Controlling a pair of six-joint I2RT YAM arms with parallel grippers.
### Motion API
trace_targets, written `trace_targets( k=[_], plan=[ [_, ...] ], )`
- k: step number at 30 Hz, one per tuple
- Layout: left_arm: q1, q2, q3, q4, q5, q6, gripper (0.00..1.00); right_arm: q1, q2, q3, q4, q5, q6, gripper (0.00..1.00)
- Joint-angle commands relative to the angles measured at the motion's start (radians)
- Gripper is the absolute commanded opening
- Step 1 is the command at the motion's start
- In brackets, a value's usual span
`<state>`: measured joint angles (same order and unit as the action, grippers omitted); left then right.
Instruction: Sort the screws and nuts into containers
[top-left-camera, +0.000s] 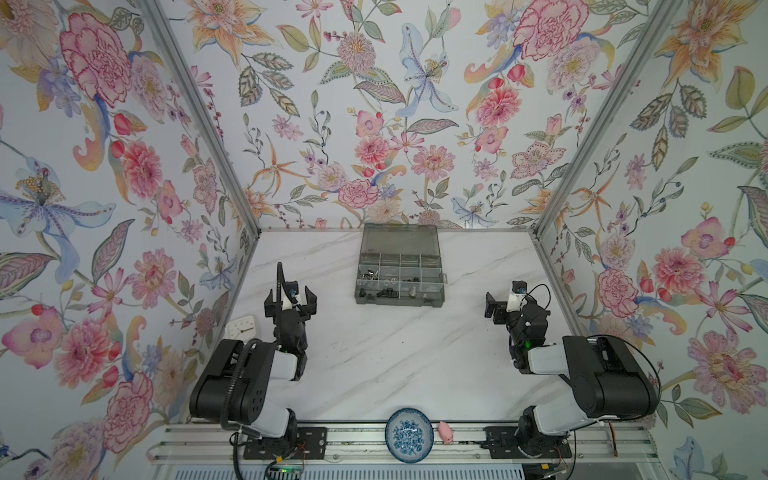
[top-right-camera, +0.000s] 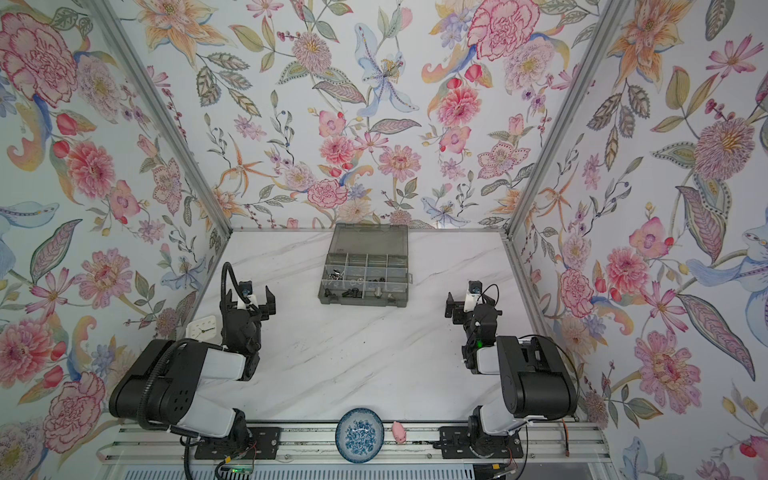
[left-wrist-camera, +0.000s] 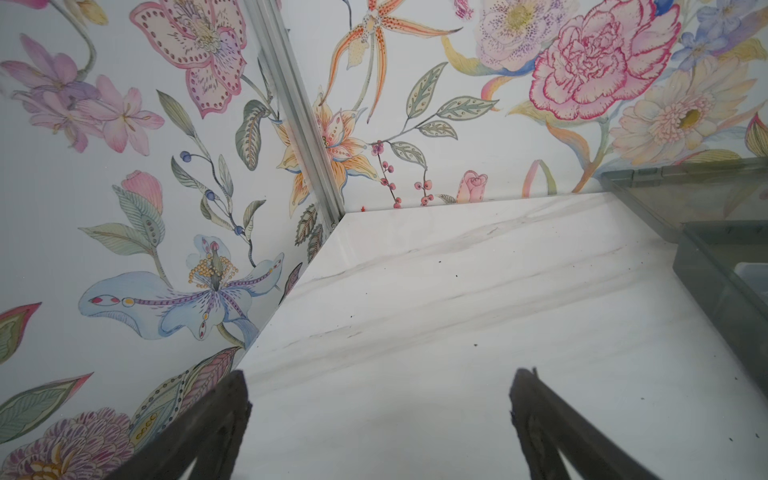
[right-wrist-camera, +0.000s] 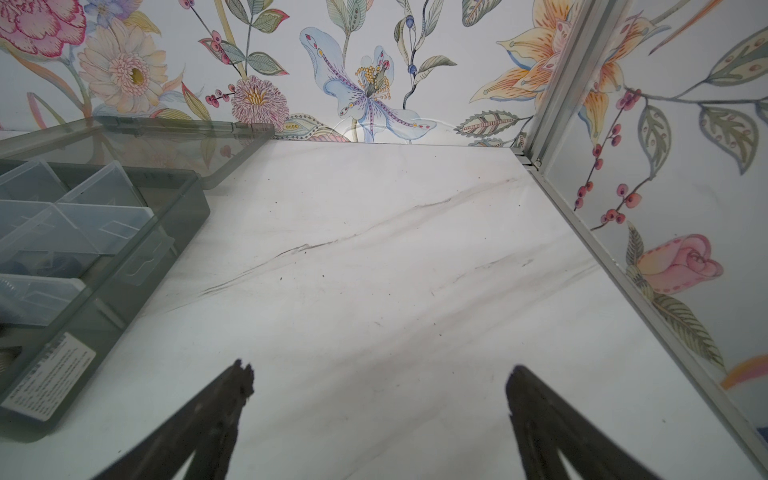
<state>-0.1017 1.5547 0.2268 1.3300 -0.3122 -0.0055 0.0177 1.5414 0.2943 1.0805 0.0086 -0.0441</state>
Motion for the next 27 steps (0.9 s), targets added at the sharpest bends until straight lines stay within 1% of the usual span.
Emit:
trace_targets(
  k=[1,4,5,7,8,10,11,15,27],
  plan=[
    [0.012,0.016,-0.033,0.068,-0.032,-0.045,0.99,0.007,0.003,-0.004,0.025,0.007,-0.001,0.99],
    [0.011,0.032,-0.031,0.12,-0.028,-0.027,0.99,0.007,0.004,-0.004,0.026,0.009,-0.002,0.99],
    [0.011,0.022,-0.032,0.097,-0.024,-0.035,0.99,0.007,0.004,-0.004,0.027,0.011,0.0,0.99],
    [0.008,0.034,-0.038,0.159,-0.018,-0.021,0.99,0.005,0.005,-0.002,0.025,0.003,0.001,0.99],
    [0.005,0.03,-0.073,0.167,-0.016,-0.016,0.99,0.002,0.005,0.004,0.015,-0.002,0.002,0.99],
    [-0.004,0.036,-0.076,0.186,-0.022,-0.005,0.99,-0.002,0.003,0.005,0.012,-0.002,0.005,0.99],
    [-0.011,0.033,-0.075,0.181,-0.04,-0.003,0.99,-0.003,0.005,0.004,0.013,-0.004,0.007,0.99],
    [-0.035,0.041,-0.061,0.164,-0.05,0.027,0.99,-0.004,0.006,0.004,0.012,-0.006,0.007,0.99],
    [-0.022,0.036,-0.052,0.129,-0.061,0.004,0.99,-0.005,0.006,0.005,0.012,-0.007,0.008,0.99]
  ],
)
